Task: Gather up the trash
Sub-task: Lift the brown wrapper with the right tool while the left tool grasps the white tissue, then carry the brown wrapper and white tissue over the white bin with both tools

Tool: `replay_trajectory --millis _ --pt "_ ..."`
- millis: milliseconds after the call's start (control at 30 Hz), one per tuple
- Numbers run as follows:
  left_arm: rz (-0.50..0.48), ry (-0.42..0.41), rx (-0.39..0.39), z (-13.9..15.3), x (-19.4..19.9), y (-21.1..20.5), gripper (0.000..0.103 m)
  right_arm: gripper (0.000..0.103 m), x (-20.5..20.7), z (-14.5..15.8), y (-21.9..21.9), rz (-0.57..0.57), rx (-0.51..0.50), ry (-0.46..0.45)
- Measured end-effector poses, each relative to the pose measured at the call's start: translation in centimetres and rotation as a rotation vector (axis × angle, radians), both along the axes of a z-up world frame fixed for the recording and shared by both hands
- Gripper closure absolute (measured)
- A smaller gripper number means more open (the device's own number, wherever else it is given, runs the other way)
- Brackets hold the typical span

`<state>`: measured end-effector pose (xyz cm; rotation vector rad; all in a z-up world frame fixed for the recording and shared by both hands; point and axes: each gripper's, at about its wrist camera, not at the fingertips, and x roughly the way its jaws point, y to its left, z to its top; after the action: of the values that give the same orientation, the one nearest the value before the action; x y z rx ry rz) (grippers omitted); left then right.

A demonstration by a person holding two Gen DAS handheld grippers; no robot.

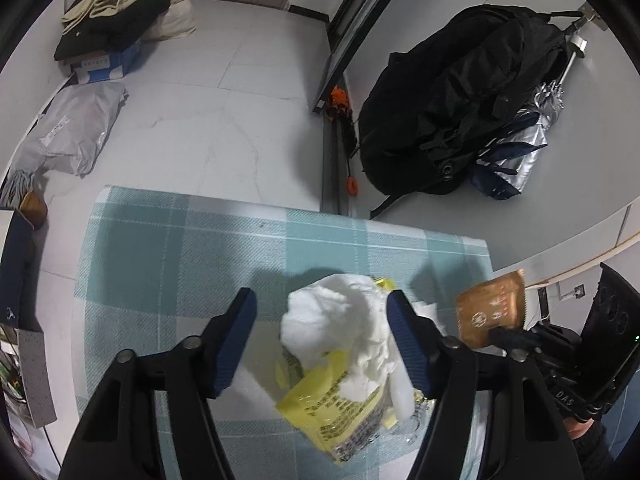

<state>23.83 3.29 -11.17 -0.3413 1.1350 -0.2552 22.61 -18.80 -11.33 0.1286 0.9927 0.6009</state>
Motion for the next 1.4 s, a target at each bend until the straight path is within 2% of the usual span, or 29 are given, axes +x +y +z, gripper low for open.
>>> replay_trajectory --millis 33,100,133,167,200,300,467,733,933,1300,1400 --pt "-0.009 -0.002 0.002 0.0 0.0 -0.2 0.056 0.098 -0.1 0.1 0.0 0.0 0.002 -0.003" --pt "-0.031 0.005 0.017 -0.2 0.2 -0.7 0.073 0.098 0.0 0.1 0.1 0.004 0.002 0.0" --pt "-0.041 0.009 0.021 -0.3 0.2 -0.9 0.077 0.098 0.0 0.1 0.2 0.005 -0.001 0.003" --pt "-0.048 0.011 0.028 -0.5 0.2 -1.1 0.088 0.098 0.0 0.0 0.3 0.007 -0.001 0.006" --pt "-0.051 0.013 0.03 -0.5 0.1 -1.1 0.094 0.098 0.1 -0.1 0.3 0.007 0.0 0.007" --pt "-0.048 -0.001 0.017 -0.3 -0.1 -0.9 0.1 0.098 -0.1 0.3 0.2 -0.002 0.014 0.003" --pt "-0.032 -0.066 0.025 1.4 -0.7 -1.0 0.101 0.098 -0.2 1.2 -0.1 -0.047 0.033 -0.009" --pt "-0.026 -0.225 0.073 5.7 -3.4 -1.4 0.102 0.098 -1.1 3.0 0.6 -0.114 0.049 -0.027" --pt "-0.023 -0.316 0.103 7.8 -5.3 -1.3 0.102 0.098 -1.8 4.4 1.6 -0.145 0.058 -0.053" --pt "-0.01 -0.431 0.116 10.6 -8.4 -0.4 0.102 0.098 -6.4 5.7 3.3 -0.169 0.046 -0.081" --pt "0.0 -0.443 0.096 11.2 -9.2 0.2 0.102 0.098 -8.1 6.1 3.6 -0.185 0.06 -0.092"
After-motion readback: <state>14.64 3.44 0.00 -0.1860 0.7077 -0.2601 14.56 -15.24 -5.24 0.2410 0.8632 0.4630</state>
